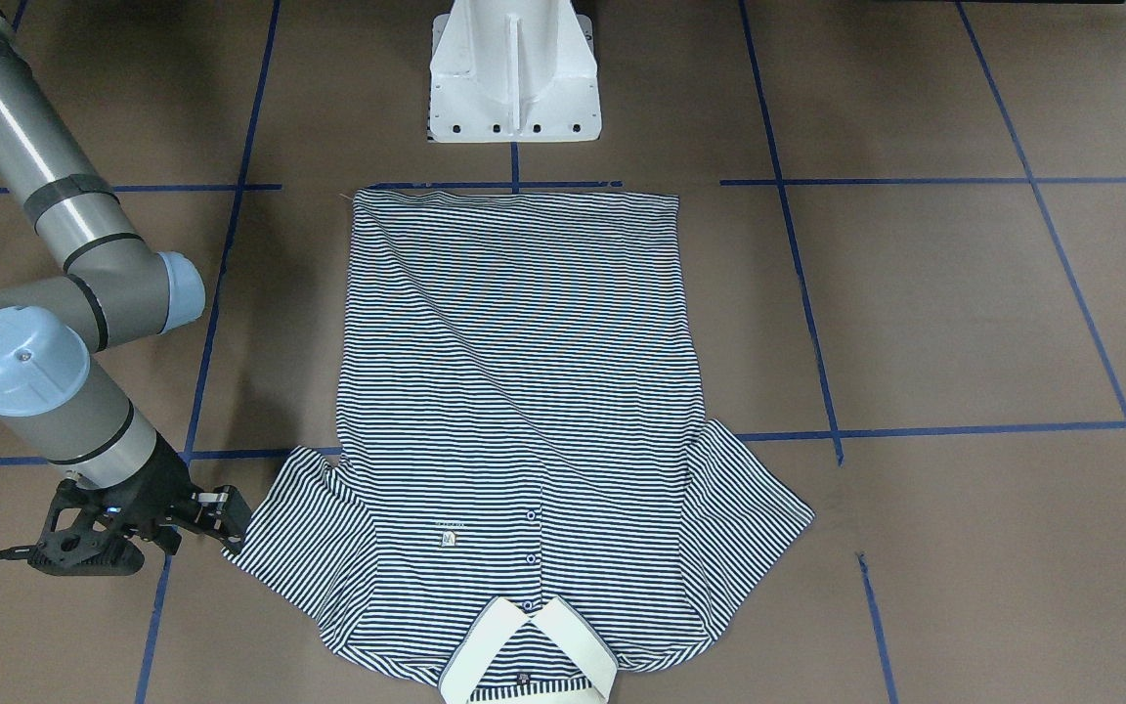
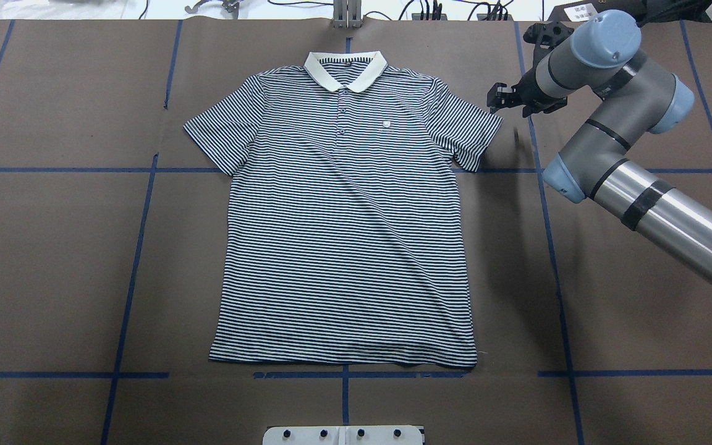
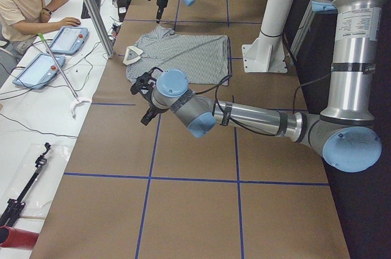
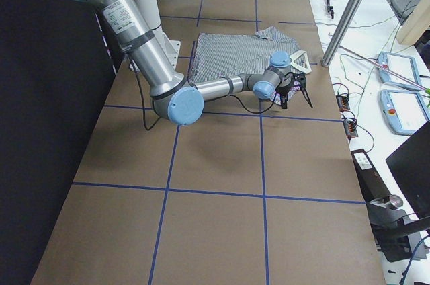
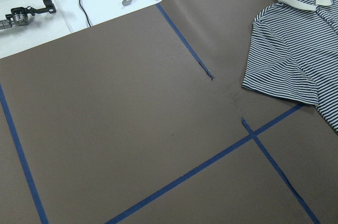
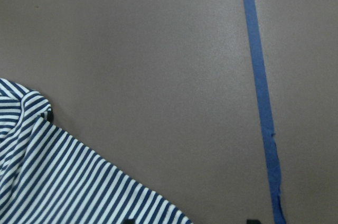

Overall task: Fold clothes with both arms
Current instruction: 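Move the right gripper toward the shirt's shoulder near the collar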

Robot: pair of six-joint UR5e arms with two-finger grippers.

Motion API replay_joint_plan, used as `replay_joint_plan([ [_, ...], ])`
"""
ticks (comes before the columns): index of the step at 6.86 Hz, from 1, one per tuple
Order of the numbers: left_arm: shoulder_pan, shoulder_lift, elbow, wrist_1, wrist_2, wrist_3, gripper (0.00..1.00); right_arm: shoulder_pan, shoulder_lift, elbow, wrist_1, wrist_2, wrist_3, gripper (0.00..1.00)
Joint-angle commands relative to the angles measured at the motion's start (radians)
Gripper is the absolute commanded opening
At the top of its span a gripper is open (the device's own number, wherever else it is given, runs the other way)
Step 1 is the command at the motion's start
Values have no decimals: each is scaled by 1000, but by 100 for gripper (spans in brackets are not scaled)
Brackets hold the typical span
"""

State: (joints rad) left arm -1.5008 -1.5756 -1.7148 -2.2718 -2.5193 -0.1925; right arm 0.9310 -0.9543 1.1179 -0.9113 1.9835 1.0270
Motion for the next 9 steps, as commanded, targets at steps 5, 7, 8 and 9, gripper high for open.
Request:
replay_joint_plan([
  [5, 1, -8, 9, -23, -1, -13, 100, -24, 20, -55, 0, -29, 1, 0],
  [7, 1, -8, 11, -23, -1, -13, 100, -24, 34, -41, 3, -22, 16, 0],
  [8, 1, -8, 9, -23, -3, -15, 100, -27, 40, -3, 3, -20, 78, 0],
  [9, 1, -8, 11, -22, -3, -15, 100, -49, 40, 49, 2, -20, 115, 0],
])
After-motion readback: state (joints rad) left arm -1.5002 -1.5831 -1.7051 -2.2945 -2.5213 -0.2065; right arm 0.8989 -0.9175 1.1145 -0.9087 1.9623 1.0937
